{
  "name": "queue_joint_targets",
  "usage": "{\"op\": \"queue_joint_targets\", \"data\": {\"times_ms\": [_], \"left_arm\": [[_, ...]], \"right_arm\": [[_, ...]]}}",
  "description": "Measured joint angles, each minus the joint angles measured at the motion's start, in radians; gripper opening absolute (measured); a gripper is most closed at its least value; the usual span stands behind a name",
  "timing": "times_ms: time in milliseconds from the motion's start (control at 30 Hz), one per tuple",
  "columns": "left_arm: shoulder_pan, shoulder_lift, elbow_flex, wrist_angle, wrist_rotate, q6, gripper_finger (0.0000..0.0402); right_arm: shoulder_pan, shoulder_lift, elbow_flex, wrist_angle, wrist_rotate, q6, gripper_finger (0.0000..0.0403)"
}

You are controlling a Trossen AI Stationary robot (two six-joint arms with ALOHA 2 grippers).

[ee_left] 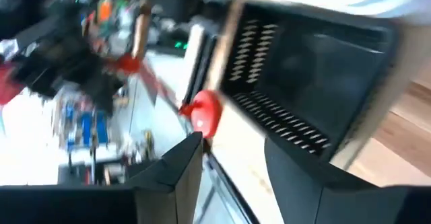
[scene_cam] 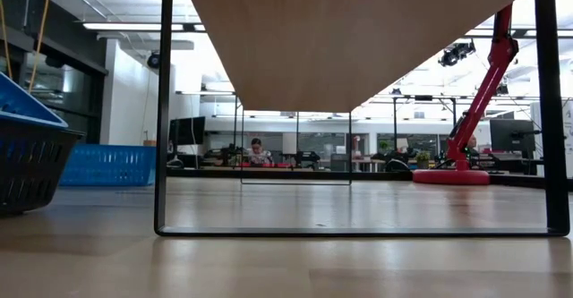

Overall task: Stack baskets on shelf by color
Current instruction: Put the top blue bin on the shelf

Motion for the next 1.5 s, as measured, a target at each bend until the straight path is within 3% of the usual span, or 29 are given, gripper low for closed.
{"op": "queue_joint_targets", "data": {"times_ms": [167,400,700,833,1033,1133,1300,1500], "left_arm": [[0.06,-0.064,0.059,-0.006,-0.027,-0.242,0.0152],[0.221,-0.189,0.062,-0.079,-0.026,-0.824,0.0152],[0.332,-0.274,-0.118,-0.317,-0.023,-1.511,0.0152],[0.334,-0.274,-0.208,-0.382,0.056,-1.853,0.0152],[0.333,-0.273,-0.318,-0.407,0.158,-2.122,0.0152],[0.333,-0.273,-0.357,-0.467,0.109,-2.298,0.0152],[0.333,-0.273,-0.376,-0.647,-0.075,-2.517,0.0152],[0.341,-0.264,-0.376,-0.745,-0.182,-2.62,0.0152]], "right_arm": [[0.0,0.0,0.0,0.0,0.012,-0.005,0.0],[0.0,0.0,0.0,0.0,0.016,-0.007,0.0],[0.0,0.0,0.0,-0.001,0.017,-0.008,0.0],[0.0,0.0,0.0,-0.003,0.018,-0.036,0.0],[0.0,0.0,0.0,-0.003,0.02,-0.061,0.0],[0.0,0.0,0.0,-0.004,0.019,-0.061,0.0],[0.0,0.0,0.0,-0.004,0.019,-0.061,0.0],[0.0,0.0,0.0,-0.004,0.019,-0.061,0.0]]}}
